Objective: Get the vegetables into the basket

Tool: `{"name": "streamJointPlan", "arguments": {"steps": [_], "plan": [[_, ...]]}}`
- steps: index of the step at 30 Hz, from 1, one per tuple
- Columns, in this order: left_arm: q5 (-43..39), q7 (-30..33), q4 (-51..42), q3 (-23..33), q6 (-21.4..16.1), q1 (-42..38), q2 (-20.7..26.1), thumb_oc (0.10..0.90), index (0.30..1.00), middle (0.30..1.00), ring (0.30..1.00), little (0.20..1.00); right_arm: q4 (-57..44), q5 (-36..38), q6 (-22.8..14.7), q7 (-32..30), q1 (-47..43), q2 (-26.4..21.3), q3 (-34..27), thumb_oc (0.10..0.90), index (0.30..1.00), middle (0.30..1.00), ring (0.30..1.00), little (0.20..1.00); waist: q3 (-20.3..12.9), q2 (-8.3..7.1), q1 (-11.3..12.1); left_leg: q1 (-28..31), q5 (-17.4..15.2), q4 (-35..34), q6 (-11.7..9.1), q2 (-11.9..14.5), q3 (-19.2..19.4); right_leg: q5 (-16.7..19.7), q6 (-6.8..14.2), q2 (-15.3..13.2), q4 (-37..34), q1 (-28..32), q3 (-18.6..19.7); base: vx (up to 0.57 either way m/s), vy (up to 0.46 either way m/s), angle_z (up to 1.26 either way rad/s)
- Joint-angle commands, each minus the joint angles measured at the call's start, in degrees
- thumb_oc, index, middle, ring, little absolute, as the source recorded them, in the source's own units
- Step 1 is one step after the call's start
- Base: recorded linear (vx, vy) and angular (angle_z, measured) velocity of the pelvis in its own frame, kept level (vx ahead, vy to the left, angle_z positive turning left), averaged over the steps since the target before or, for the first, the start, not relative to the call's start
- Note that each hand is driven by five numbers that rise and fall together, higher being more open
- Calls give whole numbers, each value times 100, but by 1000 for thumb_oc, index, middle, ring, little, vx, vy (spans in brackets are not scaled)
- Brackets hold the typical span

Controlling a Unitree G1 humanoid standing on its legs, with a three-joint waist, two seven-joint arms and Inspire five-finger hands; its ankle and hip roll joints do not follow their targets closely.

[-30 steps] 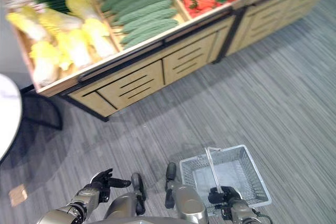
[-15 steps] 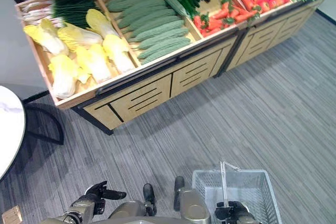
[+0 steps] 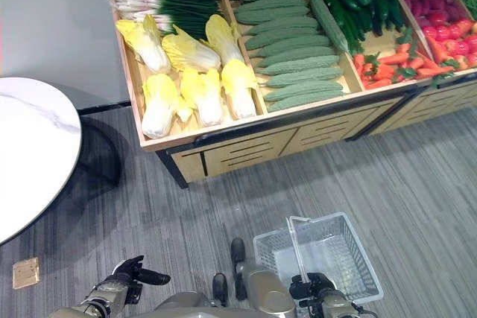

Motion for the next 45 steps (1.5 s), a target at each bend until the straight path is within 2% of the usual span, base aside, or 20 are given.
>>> {"name": "streamJointPlan", "arguments": {"steps": [1,2,3,4,5,6,9,12,23,30,34,35,36,37,40,41,45], "plan": [[61,105,18,76,-18,-35,86,900,1000,1000,1000,1000,59,33,-115,23,140,-292,-3,400,300,300,300,300,-103,145,-140,83,459,-415,-262,677,-112,-813,631,-94,220,89,332,150,-492,74],[48,108,-11,71,-18,-67,52,900,1000,1000,1000,1000,-2,9,-124,13,140,-394,-23,400,300,300,300,300,26,156,-166,-429,787,750,-474,657,-141,-865,471,-122,233,285,154,101,-438,67],[44,103,-8,58,4,-88,47,900,1000,1000,1000,1000,-27,2,-120,9,120,-428,-19,400,300,300,300,300,86,142,-148,-565,895,1005,-502,639,-161,-888,436,-150,254,329,91,45,-276,78],[46,102,-12,41,1,-87,45,900,1000,1000,1000,1000,-19,13,-115,2,112,-459,-32,400,300,300,300,300,74,146,-179,-545,860,739,-453,623,-129,-929,442,-179,247,359,36,62,-70,52],[60,113,-28,0,4,-86,30,900,1000,1000,1000,1000,-19,30,-91,-8,95,-494,-53,400,300,300,300,300,27,171,-226,-490,758,156,-357,621,1,-962,483,-246,237,384,-26,65,2,30],[160,167,-2,-54,54,-77,36,900,1000,1000,1000,1000,29,-11,-65,7,124,-515,-57,400,300,300,300,300,1,215,-274,-571,785,-44,-316,639,138,-999,509,-295,329,331,-123,71,51,24],[129,146,-84,-97,-14,-67,-12,900,1000,1000,1000,1000,-29,-7,-101,-32,37,-489,-21,400,300,300,300,300,-35,289,-250,-442,714,-247,-265,607,144,-969,535,-246,307,304,66,101,149,28],[202,174,-127,-115,-28,-51,26,900,1000,1000,1000,1000,18,-59,-99,-52,36,-371,-11,400,300,300,300,300,-106,325,-188,-202,663,-507,-179,587,374,-865,612,-286,122,378,210,76,206,-65],[220,188,-137,-65,-24,-19,74,900,1000,1000,1000,1000,139,-257,-69,-45,64,-273,47,400,300,300,300,300,-255,279,-105,182,585,-819,-52,502,510,-736,756,-313,-30,497,403,5,84,-14],[215,240,-408,-79,-104,-29,167,900,1000,1000,1000,1000,126,-294,-90,-72,65,-277,46,400,300,300,300,300,-302,272,-67,245,531,-783,-25,485,492,-721,784,-320,-45,560,423,-7,8,-1],[-111,290,-1177,10,-271,90,314,900,1000,1000,1000,1000,14,-233,-135,-78,118,-336,-44,400,300,300,300,300,-295,312,-21,269,526,-774,-23,467,441,-704,799,-330,-63,590,389,-24,6,-1],[-230,294,-1955,74,-365,260,477,900,1000,1000,1000,1000,-36,-193,-164,-66,175,-413,-156,400,300,300,300,300,-282,344,26,253,534,-760,-18,457,384,-694,810,-350,-72,593,341,-47,6,1],[-230,294,-1960,75,-361,265,478,900,1000,1000,1000,1000,-37,-193,-164,-66,176,-413,-155,400,300,300,300,300,-283,343,23,253,534,-760,-18,457,382,-694,810,-350,-73,594,339,-61,4,1],[-381,274,-2836,255,-420,553,676,900,1000,1000,1000,1000,-89,-162,-172,-55,224,-483,-294,400,300,300,300,300,-264,368,62,240,541,-759,-12,443,328,-672,826,-372,-97,603,287,-30,0,6],[-441,255,-3173,407,-458,728,779,900,1000,1000,1000,1000,-109,-155,-174,-41,249,-507,-371,400,300,300,300,300,-254,378,84,235,556,-768,-7,432,288,-657,834,-380,-102,602,273,-37,1,16],[-680,187,-4164,899,-494,1247,983,900,1000,1000,1000,1000,-91,-147,-138,69,333,-548,-601,400,300,300,300,300,-242,400,144,210,560,-737,7,414,223,-659,848,-410,-99,620,198,-28,2,5],[-761,190,-4699,1279,-390,1586,1036,900,1000,1000,1000,1000,3,-172,-77,148,375,-551,-734,400,300,300,300,300,-266,421,176,228,551,-742,22,395,158,-673,852,-440,-127,684,120,2,6,14]]}}
